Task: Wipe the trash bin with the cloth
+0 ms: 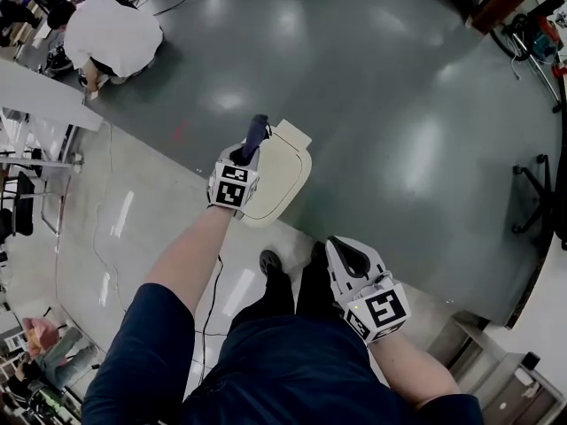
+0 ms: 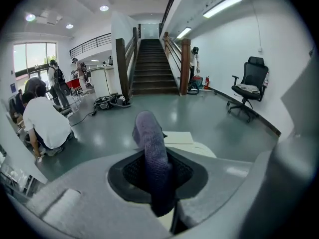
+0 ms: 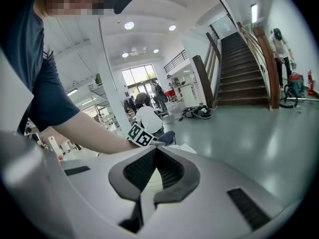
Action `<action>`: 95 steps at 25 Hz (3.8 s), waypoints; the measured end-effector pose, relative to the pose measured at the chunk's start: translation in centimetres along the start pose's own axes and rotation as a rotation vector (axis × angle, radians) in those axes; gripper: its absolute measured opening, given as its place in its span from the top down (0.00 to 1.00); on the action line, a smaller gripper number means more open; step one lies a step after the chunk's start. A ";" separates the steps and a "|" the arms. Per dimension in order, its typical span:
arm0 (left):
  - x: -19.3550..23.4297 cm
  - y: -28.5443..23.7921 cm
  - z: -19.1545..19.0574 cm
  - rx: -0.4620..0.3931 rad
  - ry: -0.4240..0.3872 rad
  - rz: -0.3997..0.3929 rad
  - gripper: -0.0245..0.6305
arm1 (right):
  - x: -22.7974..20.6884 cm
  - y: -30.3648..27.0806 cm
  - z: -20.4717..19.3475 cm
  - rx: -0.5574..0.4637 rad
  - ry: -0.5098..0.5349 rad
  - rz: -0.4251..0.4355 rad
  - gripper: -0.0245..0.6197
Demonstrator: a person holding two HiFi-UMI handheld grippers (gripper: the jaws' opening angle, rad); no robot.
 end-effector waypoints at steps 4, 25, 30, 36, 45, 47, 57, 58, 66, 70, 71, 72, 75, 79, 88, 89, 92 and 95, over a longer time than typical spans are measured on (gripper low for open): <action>0.5 -3.1 -0.3 0.064 -0.080 0.049 0.88 | -0.6 0.4 -0.5 0.012 -0.015 -0.008 0.95; -12.2 -3.5 0.8 0.045 -0.340 -0.116 0.88 | -0.1 2.9 -2.5 0.020 -0.044 -0.019 0.95; -15.1 -2.2 -0.1 0.023 -0.378 -0.176 0.88 | 0.0 3.6 -2.9 0.024 -0.050 -0.031 0.95; -14.2 -1.6 -0.6 0.004 -0.412 -0.186 0.88 | 0.6 3.5 -3.2 0.026 -0.049 -0.029 0.95; -6.2 -2.5 -1.5 0.038 -0.383 -0.041 0.88 | 1.5 3.8 -3.8 0.045 -0.060 -0.038 0.95; -4.2 -2.7 -2.0 0.054 -0.367 -0.002 0.88 | 1.7 3.9 -3.9 0.051 -0.059 -0.038 0.95; 0.4 -1.5 -5.0 0.136 -0.254 0.104 0.88 | 2.4 4.2 -3.9 0.052 -0.045 -0.033 0.95; 0.0 -1.3 -5.1 0.131 -0.253 0.099 0.88 | 2.6 4.1 -3.9 0.052 -0.045 -0.031 0.95; -7.3 1.3 -5.1 0.047 -0.325 -0.050 0.88 | 3.4 3.7 -3.5 0.049 -0.047 -0.032 0.95; -11.2 3.1 -5.7 0.011 -0.377 -0.131 0.88 | 3.9 3.9 -3.6 0.048 -0.045 -0.029 0.95; -12.0 3.5 -5.9 0.007 -0.389 -0.151 0.88 | 4.0 4.0 -3.6 0.049 -0.044 -0.025 0.95; -12.6 3.8 -6.2 0.006 -0.401 -0.168 0.88 | 4.1 4.0 -3.7 0.050 -0.042 -0.023 0.95; -13.4 4.3 -6.9 0.006 -0.419 -0.196 0.88 | 4.3 4.0 -3.7 0.054 -0.041 -0.021 0.95; -12.1 4.7 -7.1 0.007 -0.395 -0.187 0.88 | 4.6 4.0 -3.7 0.062 -0.038 -0.014 0.95; -2.1 4.1 -9.1 0.101 -0.237 -0.005 0.88 | 5.3 2.6 -3.1 0.082 -0.017 0.019 0.95; -1.1 4.1 -9.5 0.112 -0.217 0.017 0.88 | 5.3 2.5 -3.0 0.087 -0.014 0.019 0.95; 0.5 4.7 -10.6 0.139 -0.173 0.055 0.88 | 5.6 2.2 -2.8 0.097 -0.004 0.026 0.95; -0.4 6.2 -11.7 0.136 -0.209 0.022 0.88 | 6.2 1.8 -2.4 0.101 0.003 0.033 0.95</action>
Point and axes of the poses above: the fingertips, and each gripper's own axes: y backward along the fingers, x to its left, z out of its top, the point moved 8 cm from there along y, backward along the fingers, and after that the axes turned 15 degrees about z, right-handed, at the moved point
